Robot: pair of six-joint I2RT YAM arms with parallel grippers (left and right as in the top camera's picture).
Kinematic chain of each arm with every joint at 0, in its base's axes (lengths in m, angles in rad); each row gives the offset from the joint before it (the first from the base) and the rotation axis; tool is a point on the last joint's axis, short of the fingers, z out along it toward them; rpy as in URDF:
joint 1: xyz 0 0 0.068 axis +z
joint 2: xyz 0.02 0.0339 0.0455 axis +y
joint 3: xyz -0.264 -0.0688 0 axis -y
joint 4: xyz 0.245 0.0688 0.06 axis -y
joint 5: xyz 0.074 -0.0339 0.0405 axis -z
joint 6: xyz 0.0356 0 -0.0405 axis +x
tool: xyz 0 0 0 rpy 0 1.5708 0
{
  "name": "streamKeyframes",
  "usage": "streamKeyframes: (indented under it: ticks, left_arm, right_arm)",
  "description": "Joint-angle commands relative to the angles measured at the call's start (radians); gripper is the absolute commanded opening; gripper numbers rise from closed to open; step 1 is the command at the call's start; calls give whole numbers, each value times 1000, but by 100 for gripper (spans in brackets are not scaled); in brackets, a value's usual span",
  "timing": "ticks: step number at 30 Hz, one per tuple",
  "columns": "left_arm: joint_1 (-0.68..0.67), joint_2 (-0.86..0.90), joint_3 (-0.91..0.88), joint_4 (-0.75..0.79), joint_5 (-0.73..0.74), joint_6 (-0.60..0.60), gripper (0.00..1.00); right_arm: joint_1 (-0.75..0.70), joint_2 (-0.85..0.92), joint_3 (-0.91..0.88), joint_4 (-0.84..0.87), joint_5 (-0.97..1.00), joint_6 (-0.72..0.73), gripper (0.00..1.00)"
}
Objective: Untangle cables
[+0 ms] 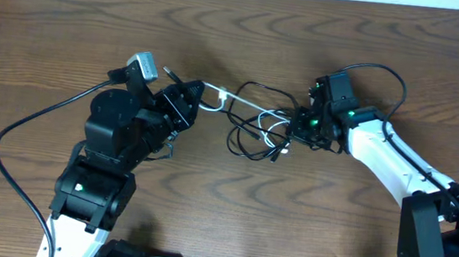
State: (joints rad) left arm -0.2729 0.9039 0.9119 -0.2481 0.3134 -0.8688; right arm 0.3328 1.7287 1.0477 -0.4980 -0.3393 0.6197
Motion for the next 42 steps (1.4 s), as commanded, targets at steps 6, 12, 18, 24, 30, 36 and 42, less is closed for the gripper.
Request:
streamKeyframes:
  ticks: [6,12,18,24,30,36,42]
  left_arm:
    - [60,-50,48,75,-18,25,7]
    - [61,-76,50,132,129,21,7]
    - [61,-84,50,154,132,18,7]
    - [61,-100,64,269,128,17,8]
    - [61,-100,71,325,128,-24,17]
    - [61,-82,70,158,128,4,31]
    - [60,19,69,-84,128,122,34]
  right_arm:
    - [-99,26,-18,-61,135,-77,25]
    - [-117,26,-18,-70,146,-98,38]
    - [-122,26,-19,-74,162,-113,38]
    - [-132,26,-20,-94,192,-113,39]
    - [-169,26,-20,-96,225,-101,40]
    - [-262,26,-20,-102,94,-212,36]
    - [-248,14,-19,-69,-93,-328,38]
